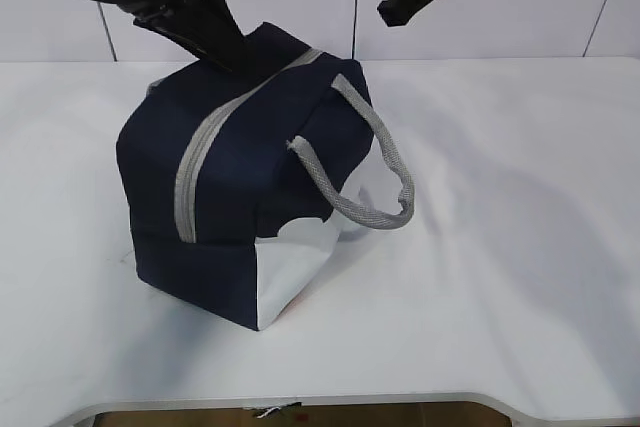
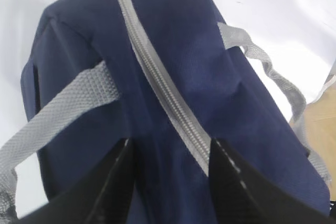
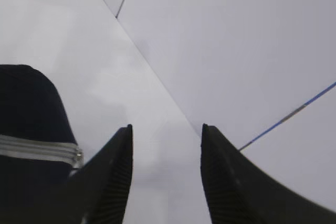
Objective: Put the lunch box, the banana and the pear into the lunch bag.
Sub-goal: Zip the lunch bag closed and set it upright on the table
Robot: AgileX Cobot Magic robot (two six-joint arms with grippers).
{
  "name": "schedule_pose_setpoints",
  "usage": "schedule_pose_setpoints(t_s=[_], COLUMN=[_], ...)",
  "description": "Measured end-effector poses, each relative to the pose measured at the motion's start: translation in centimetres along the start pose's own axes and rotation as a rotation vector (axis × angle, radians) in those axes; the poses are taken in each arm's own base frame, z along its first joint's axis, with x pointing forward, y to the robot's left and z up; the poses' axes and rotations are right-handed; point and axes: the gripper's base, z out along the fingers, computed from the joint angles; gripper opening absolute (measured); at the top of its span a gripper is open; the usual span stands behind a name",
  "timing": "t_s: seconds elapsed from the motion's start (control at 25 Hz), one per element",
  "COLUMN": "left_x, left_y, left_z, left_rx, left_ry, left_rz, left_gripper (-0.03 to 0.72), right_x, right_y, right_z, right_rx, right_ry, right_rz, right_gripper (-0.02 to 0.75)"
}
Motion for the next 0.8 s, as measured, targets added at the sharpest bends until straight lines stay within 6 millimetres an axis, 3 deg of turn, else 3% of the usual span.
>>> schedule_pose_setpoints(t_s=[0.32, 0.8], left_x=[0.0, 0.0], left_y=[0.0, 0.0], left_z=[0.0, 0.0], left_rx=[0.001, 0.001], left_ry=[0.001, 0.001], left_rz=[-0.004, -0.004], left_gripper=[0.326, 0.318], right_x=[0.8, 4.6], right_y=[-0.7, 1.5], right_z=[-0.2, -0.9], right_rx=[0.090, 0.066], right_ry=[0.080, 0.225], right_rz=[-0.413, -0.433], right_gripper=[0.364, 0.366])
